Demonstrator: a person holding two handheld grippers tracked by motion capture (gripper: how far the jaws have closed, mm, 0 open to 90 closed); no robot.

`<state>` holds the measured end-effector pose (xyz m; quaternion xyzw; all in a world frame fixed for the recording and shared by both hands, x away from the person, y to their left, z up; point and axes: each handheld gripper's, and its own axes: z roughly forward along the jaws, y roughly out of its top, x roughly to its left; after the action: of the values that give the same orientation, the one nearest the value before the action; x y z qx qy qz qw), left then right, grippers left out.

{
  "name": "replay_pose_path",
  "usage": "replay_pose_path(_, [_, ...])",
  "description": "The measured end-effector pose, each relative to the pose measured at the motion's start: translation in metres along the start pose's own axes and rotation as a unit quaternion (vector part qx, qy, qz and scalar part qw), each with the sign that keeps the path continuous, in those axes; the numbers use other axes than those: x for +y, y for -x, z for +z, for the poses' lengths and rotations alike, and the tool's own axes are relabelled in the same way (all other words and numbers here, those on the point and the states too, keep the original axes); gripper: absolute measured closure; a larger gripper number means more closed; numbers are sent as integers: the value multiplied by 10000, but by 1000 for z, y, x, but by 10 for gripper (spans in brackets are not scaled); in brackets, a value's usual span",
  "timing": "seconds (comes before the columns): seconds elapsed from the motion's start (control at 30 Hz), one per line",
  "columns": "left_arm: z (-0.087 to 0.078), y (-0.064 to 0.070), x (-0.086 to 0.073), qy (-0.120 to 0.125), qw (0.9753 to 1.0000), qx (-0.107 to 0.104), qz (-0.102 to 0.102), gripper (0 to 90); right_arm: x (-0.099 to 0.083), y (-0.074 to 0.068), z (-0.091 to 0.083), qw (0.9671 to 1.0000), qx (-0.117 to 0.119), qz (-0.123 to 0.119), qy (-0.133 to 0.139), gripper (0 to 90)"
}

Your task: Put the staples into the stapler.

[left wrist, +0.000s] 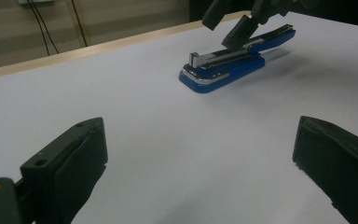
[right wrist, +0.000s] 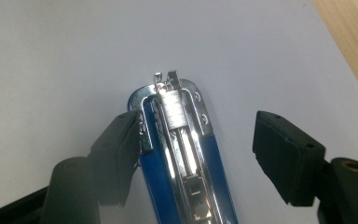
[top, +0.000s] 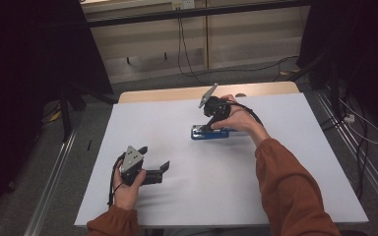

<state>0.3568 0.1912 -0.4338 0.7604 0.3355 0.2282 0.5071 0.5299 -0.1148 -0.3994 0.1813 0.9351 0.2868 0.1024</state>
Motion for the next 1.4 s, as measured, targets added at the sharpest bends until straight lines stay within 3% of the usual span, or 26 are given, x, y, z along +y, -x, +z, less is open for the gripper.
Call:
replay_pose_path(0.27, [1, 0, 0, -19, 10000, 10, -2, 31, -16, -2, -10, 9985, -274, 379, 268, 176])
replay_pose_path(0.5, [1, 0, 0, -10, 10000, 12, -19, 31, -29, -5, -18, 9924, -497, 838, 746, 86])
replay_pose_path(0.7, [1, -1, 0, -25, 10000, 32, -24, 31, -37, -11, -22, 9867, -692, 1163, 900, 56])
replay_pose_path(0.8, [1, 0, 0, -5, 9999, -53, -110, 30, -40, -14, -24, 9847, -768, 1252, 941, 61])
replay_pose_path(0.87, [1, 1, 0, 10, 9999, -50, -96, 30, -42, -17, -25, 9822, -955, 1326, 922, 75])
replay_pose_path(0.93, [1, 0, 0, -2, 9999, -41, -93, 30, -46, -20, -27, 9821, -985, 1339, 889, 77])
replay_pose_path(1.03, [0, -2, 0, 8, 9999, 11, -130, 30, -52, -21, -30, 9787, -1119, 1465, 908, 70])
replay_pose_path(1.2, [-1, -6, 0, 53, 9997, 119, -187, 28, -62, -21, -38, 9700, -1331, 1715, 1094, 71])
replay_pose_path(1.3, [-2, -8, 1, 93, 9997, 197, -142, 28, -65, -24, -43, 9668, -1310, 1796, 1258, 64])
replay_pose_path(1.4, [-3, -8, 3, 134, 9995, 299, -34, 31, -67, -27, -46, 9617, -1471, 1844, 1394, 61])
